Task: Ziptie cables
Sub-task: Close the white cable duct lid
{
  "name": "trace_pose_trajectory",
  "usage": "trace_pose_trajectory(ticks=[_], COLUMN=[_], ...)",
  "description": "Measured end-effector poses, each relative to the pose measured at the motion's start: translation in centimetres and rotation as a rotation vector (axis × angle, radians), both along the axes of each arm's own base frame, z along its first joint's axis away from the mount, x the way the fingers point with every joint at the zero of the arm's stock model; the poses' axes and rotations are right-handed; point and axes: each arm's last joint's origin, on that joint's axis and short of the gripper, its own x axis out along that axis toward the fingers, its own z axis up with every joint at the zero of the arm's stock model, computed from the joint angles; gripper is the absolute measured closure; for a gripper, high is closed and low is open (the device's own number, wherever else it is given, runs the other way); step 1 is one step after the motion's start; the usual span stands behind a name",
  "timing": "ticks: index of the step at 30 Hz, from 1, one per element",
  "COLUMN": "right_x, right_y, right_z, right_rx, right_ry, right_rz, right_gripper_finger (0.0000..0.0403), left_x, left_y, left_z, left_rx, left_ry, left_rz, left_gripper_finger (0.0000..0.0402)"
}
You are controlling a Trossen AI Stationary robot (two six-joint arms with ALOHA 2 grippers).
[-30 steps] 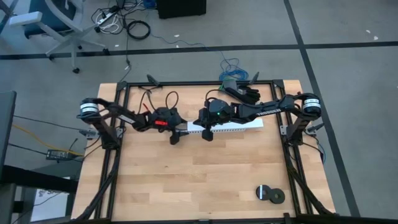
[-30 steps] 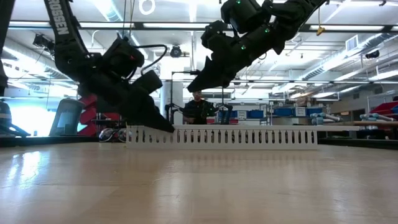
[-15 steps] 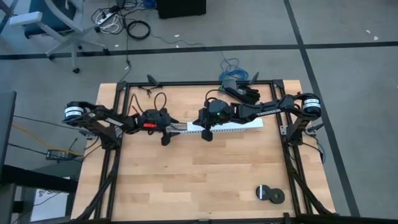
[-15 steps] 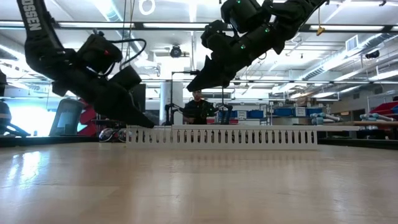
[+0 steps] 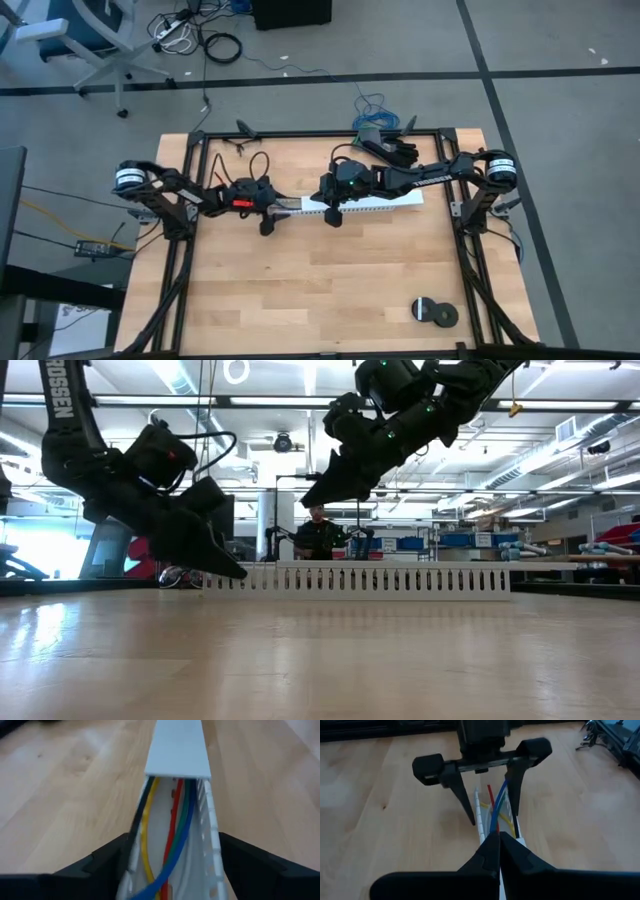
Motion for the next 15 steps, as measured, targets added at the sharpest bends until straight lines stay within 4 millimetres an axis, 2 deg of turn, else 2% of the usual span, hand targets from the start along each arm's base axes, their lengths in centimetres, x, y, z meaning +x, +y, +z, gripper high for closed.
trace_pose_trajectory(ticks=[10,15], right_x=[-1.0,-1.7], right_y=[0.1,0.2], right_z=[-1.5,-2.2], right_rx=[0.067,0.119], right_ry=[0.191,0.284], right_rz=[-0.076,-0.101], right_gripper_finger=[0.0403,0.0403], left_x=[0.2,0.2], left_y=[0.1,0.1], left_z=[0.0,0.0], left_rx=[0.016,0.017], left_ry=[-0.026,-0.025], left_rz=[0.009,0.011], left_gripper_finger=[0.0178,0.0194])
